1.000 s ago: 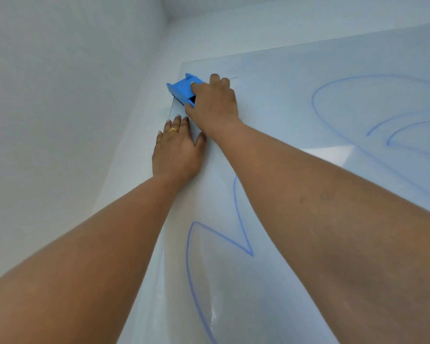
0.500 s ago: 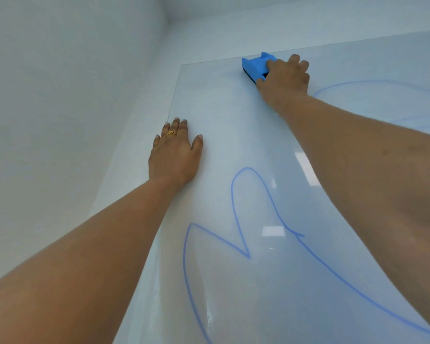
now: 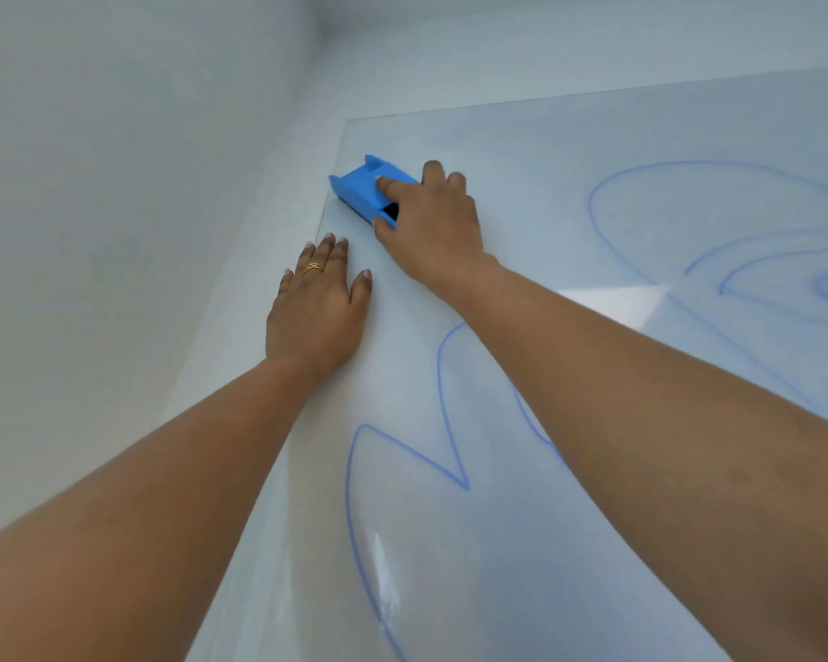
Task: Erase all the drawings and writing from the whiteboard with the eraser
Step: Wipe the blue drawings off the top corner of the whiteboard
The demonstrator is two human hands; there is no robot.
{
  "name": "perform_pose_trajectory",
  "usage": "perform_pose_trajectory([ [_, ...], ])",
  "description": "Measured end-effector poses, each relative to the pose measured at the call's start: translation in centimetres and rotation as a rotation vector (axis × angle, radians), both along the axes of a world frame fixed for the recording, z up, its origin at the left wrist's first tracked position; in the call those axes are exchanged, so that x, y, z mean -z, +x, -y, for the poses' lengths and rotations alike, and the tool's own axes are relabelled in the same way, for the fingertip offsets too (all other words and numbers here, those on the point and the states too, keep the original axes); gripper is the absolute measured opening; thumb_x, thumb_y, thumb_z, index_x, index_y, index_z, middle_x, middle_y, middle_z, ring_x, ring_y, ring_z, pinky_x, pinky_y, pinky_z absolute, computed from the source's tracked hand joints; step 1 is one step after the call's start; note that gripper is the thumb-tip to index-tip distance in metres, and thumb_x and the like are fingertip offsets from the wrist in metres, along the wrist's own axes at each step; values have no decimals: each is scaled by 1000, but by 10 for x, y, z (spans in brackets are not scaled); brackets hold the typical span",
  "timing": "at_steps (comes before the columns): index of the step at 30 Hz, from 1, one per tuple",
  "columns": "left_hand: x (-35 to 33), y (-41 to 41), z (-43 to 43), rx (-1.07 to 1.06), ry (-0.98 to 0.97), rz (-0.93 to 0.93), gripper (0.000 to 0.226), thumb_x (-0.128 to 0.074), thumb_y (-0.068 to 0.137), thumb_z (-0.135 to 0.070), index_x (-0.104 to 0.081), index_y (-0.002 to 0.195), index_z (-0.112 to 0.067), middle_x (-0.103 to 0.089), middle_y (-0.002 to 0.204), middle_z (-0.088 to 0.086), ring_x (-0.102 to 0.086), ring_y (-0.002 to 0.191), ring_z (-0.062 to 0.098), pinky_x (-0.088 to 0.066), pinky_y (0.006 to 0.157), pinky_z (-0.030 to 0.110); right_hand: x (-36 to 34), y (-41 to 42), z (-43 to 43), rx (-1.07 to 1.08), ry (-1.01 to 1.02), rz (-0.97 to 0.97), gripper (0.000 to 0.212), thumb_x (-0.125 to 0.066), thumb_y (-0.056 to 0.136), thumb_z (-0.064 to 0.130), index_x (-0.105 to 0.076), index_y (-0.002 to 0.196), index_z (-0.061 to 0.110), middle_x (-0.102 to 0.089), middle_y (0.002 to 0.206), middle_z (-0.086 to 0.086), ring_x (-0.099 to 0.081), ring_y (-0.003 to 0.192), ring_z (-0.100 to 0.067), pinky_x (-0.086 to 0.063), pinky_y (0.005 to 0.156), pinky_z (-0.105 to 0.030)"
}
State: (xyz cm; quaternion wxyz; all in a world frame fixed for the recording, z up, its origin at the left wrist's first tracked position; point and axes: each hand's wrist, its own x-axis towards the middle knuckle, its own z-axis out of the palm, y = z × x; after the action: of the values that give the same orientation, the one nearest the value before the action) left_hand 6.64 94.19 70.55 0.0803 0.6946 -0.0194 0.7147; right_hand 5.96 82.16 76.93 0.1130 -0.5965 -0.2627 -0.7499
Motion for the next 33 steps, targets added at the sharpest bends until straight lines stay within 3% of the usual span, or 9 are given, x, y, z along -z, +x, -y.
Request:
perform_pose_trajectory([
  [6,14,-1,-5,24,-3,8,52,-25,101,-32,-16,149,-14,-11,158,0,-5,145,14,-3,116,30,26,1,23,-5,-33,11,40,-47,91,34,-45,130,25,-42,121,-8,-42,107,-26,-31,76,-27],
  [14,40,-3,-9,45,5,-8,50,-24,102,-28,-16,149,-15,-9,158,-2,-5,145,13,-4,116,30,34,4,91,93,193,-46,44,-50,88,32,-42,129,17,-38,133,-12,-41,112,-33,-37,84,-38],
  [18,56,-3,-13,63,10,-7,50,-25,102,-27,-17,149,-15,-10,158,-2,-6,145,13,-6,116,31,40,1,85,32,150,-57,40,-52,87,32,-44,123,14,-52,117,-11,-41,110,-30,-34,74,-34],
  [22,75,-3,-15,71,15,-12,50,-26,101,-27,-17,149,-16,-10,158,-2,-6,145,13,-9,117,32,57,0,75,14,78,-54,40,-53,90,41,-47,119,15,-54,117,-8,-43,109,-28,-33,71,-31],
  [28,92,-4,-14,54,19,-2,50,-27,101,-25,-18,149,-14,-12,157,1,-8,145,15,-6,116,30,113,1,60,-43,-101,-1,33,-55,88,36,-51,114,16,-57,114,-3,-44,101,-25,-40,74,-34],
  [33,108,-3,-15,34,27,5,50,-27,101,-24,-18,149,-13,-13,157,1,-8,145,14,-5,116,28,164,3,64,-65,-288,62,29,-60,76,30,-61,98,11,-63,101,-8,-52,81,-29,-46,60,-33],
])
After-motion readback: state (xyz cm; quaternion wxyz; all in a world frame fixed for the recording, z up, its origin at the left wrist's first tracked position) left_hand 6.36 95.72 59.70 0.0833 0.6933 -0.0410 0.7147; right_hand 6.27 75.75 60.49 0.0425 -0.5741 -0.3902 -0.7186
